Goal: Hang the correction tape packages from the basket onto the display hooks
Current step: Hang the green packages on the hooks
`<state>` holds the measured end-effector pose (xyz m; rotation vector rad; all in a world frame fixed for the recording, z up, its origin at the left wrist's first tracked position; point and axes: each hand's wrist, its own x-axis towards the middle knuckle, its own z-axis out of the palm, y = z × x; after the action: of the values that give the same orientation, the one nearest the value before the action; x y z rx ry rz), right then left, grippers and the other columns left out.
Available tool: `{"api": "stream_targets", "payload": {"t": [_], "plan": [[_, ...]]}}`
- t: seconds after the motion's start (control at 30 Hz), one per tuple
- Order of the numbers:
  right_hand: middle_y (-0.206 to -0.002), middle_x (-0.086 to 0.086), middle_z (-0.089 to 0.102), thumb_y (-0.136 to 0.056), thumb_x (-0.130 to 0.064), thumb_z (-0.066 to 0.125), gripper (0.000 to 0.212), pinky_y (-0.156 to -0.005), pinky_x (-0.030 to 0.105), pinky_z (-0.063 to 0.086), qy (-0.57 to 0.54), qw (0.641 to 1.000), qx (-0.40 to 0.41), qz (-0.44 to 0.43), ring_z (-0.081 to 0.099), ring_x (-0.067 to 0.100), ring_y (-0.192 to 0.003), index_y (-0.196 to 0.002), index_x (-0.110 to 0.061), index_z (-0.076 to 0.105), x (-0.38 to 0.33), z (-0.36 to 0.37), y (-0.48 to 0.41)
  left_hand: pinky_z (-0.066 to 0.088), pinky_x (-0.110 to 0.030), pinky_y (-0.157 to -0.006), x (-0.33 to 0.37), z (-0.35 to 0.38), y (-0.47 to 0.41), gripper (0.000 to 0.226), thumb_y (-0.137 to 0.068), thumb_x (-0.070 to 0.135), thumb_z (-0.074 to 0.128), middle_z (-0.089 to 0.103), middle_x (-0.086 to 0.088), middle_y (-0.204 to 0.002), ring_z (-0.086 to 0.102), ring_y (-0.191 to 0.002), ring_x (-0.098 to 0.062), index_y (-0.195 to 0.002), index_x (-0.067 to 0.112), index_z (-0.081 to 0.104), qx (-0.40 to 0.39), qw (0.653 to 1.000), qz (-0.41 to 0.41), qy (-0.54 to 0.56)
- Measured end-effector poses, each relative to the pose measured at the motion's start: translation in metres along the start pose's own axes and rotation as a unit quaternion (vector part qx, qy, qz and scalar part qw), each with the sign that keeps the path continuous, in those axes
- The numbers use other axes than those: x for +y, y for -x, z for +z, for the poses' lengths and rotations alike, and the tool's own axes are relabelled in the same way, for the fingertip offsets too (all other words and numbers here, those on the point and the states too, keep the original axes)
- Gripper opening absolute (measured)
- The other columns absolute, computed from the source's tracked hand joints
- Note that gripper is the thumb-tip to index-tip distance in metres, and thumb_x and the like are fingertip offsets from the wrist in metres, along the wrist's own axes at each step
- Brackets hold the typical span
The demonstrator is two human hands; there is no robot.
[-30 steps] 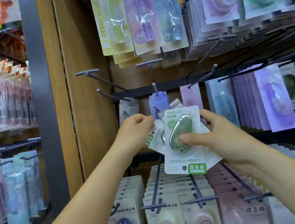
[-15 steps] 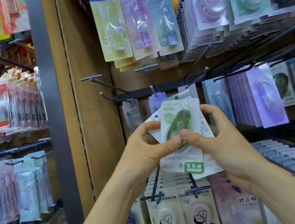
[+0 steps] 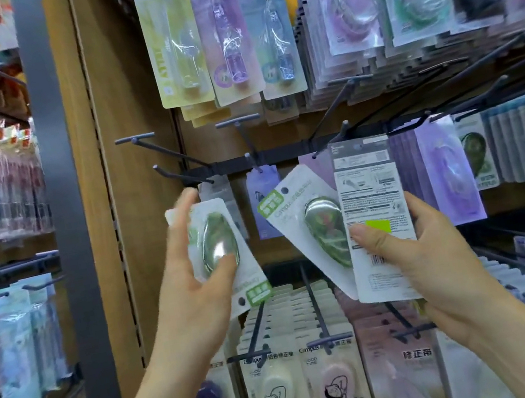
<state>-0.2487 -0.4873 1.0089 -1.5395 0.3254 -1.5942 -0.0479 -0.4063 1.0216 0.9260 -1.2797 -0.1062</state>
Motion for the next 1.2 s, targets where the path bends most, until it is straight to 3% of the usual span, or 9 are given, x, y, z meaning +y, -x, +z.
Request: {"api": "stream_targets", "payload": {"t": [0.07,0.17,0.3,0.47,0.6,0.77,0.87,1.0,1.2], "plan": [[-0.102,-0.002,0.077,-0.076,-0.018,0.071,0.038,-0.079,0.038,0.061,-0.024,1.000,0.001,-0.002,0.074,0.018,-0.093,-0.113,-0.020,0.067,-0.002,0.005,0.002,0.055,-0.018,-0.082,-0.001,0.007,0.002,0.049,-0.096,0.004,0.054,0.067,0.019,-0.119,0.063,-0.099,0.010,-0.105,0.049,0.072,-0.025,0.998,-0.013,-0.060],[-0.105,0.000,0.076,-0.081,-0.016,0.068,0.035,-0.079,0.034,0.061,-0.047,0.998,-0.035,-0.006,0.073,0.018,-0.095,-0.116,-0.018,0.066,-0.003,0.018,0.008,0.049,-0.049,-0.101,0.002,0.020,0.007,0.030,-0.090,0.035,0.063,0.074,-0.011,-0.107,0.068,-0.106,-0.027,-0.099,0.008,0.075,-0.104,0.992,-0.062,0.032],[-0.102,-0.001,0.077,-0.083,-0.016,0.066,0.029,-0.073,0.032,0.061,-0.070,0.995,-0.073,0.015,0.074,0.017,-0.092,-0.112,-0.019,0.068,-0.004,0.033,0.012,0.059,-0.028,-0.072,0.017,0.037,0.014,0.020,-0.081,0.033,0.074,0.078,-0.003,-0.087,0.075,-0.083,-0.019,-0.089,0.015,0.075,-0.090,0.993,-0.041,0.061],[-0.098,-0.016,0.069,-0.099,-0.026,0.053,0.026,-0.082,0.029,0.055,0.225,0.964,0.065,-0.127,0.068,0.002,-0.089,-0.123,-0.037,0.052,-0.010,0.024,0.011,0.059,-0.026,-0.065,0.018,0.027,0.006,0.008,-0.092,0.022,0.065,0.078,0.002,-0.087,0.075,-0.082,-0.015,-0.092,0.020,0.073,-0.028,0.996,-0.052,0.059],[-0.113,-0.011,0.048,-0.091,-0.061,0.021,0.061,-0.079,0.032,0.046,0.493,0.855,-0.008,-0.161,0.053,0.013,-0.097,-0.149,-0.048,0.005,-0.018,0.042,0.019,0.055,-0.022,-0.066,0.021,0.037,0.012,0.019,-0.092,0.029,0.060,0.077,-0.004,-0.086,0.071,-0.079,-0.012,-0.092,0.015,0.073,-0.084,0.993,-0.041,0.068],[-0.115,-0.009,0.035,-0.080,-0.068,-0.005,0.070,-0.086,0.040,0.040,0.555,0.815,-0.020,-0.162,0.037,0.018,-0.104,-0.146,-0.051,-0.022,-0.015,0.044,0.025,0.053,-0.019,-0.064,0.022,0.038,0.018,0.028,-0.082,0.039,0.064,0.076,-0.006,-0.079,0.072,-0.074,-0.018,-0.081,0.013,0.075,-0.077,0.993,-0.021,0.089],[-0.122,-0.015,0.027,-0.078,-0.062,0.000,0.071,-0.094,0.036,0.033,0.538,0.826,-0.062,-0.157,0.029,0.012,-0.111,-0.145,-0.054,-0.021,-0.015,0.044,0.026,0.053,-0.021,-0.061,0.023,0.037,0.016,0.032,-0.073,0.037,0.072,0.077,-0.006,-0.079,0.071,-0.069,-0.016,-0.089,0.010,0.075,-0.062,0.992,-0.037,0.105],[-0.124,-0.033,0.035,-0.092,-0.050,0.042,0.067,-0.097,0.015,0.036,0.288,0.943,-0.154,-0.072,0.044,-0.009,-0.113,-0.153,-0.049,0.013,-0.021,0.039,0.027,0.059,-0.031,-0.067,0.018,0.032,0.013,0.030,-0.073,0.032,0.073,0.077,-0.009,-0.087,0.074,-0.077,-0.022,-0.091,0.009,0.075,-0.027,0.988,-0.068,0.138],[-0.112,-0.008,0.073,-0.083,-0.020,0.074,0.047,-0.089,0.035,0.056,0.090,0.976,-0.197,0.035,0.071,0.014,-0.103,-0.126,-0.035,0.062,-0.016,0.019,0.026,0.058,-0.041,-0.079,0.014,0.031,0.012,0.033,-0.071,0.033,0.075,0.078,-0.006,-0.092,0.074,-0.088,-0.027,-0.096,0.011,0.076,-0.019,0.988,-0.089,0.126]]}}
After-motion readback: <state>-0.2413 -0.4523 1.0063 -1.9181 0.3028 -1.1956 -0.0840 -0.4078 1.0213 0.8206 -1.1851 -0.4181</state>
